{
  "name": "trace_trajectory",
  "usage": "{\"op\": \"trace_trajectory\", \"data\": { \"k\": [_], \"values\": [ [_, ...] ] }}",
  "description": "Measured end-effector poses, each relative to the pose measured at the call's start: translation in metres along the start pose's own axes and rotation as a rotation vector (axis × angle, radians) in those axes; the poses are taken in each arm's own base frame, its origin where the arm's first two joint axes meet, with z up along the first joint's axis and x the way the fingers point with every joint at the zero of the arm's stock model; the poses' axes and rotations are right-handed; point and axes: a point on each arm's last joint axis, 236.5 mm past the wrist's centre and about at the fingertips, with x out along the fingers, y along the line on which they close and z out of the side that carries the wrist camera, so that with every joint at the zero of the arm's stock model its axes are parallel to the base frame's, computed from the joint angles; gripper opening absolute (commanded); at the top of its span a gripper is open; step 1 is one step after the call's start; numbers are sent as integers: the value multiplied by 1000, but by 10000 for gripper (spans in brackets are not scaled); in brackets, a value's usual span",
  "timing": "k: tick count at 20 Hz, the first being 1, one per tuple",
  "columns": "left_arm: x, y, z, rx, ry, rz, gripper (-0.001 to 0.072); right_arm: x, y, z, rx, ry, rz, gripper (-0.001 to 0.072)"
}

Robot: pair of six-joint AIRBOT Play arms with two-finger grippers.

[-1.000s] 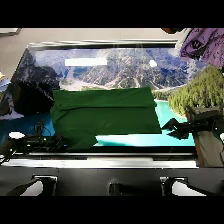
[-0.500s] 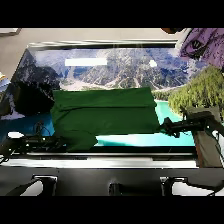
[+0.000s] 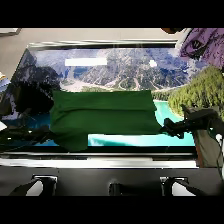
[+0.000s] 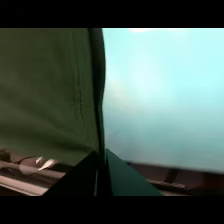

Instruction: Fold the clothes and pants, and hang the long-sleeved shirts on hangers.

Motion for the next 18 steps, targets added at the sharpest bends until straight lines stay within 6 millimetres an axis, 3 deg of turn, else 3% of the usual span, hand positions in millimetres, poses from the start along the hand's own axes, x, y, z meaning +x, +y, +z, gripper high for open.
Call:
{"op": "trace_trajectory", "data": {
  "k": [4, 8, 12, 18],
  "values": [
    [-34, -7, -24, 2, -52, 76, 17, -36, 11, -30, -25, -13, -49, 26],
    [-37, -14, -27, 23, -60, 90, 17, -55, 20, -34, -54, -67, -58, 26],
    [-29, -20, 1, 55, -56, 94, 17, -57, 37, -5, -86, -151, 5, 26],
    [-15, -28, 71, 94, -39, 80, 17, -36, 51, 50, -55, -240, 129, 27]
  ]
}}
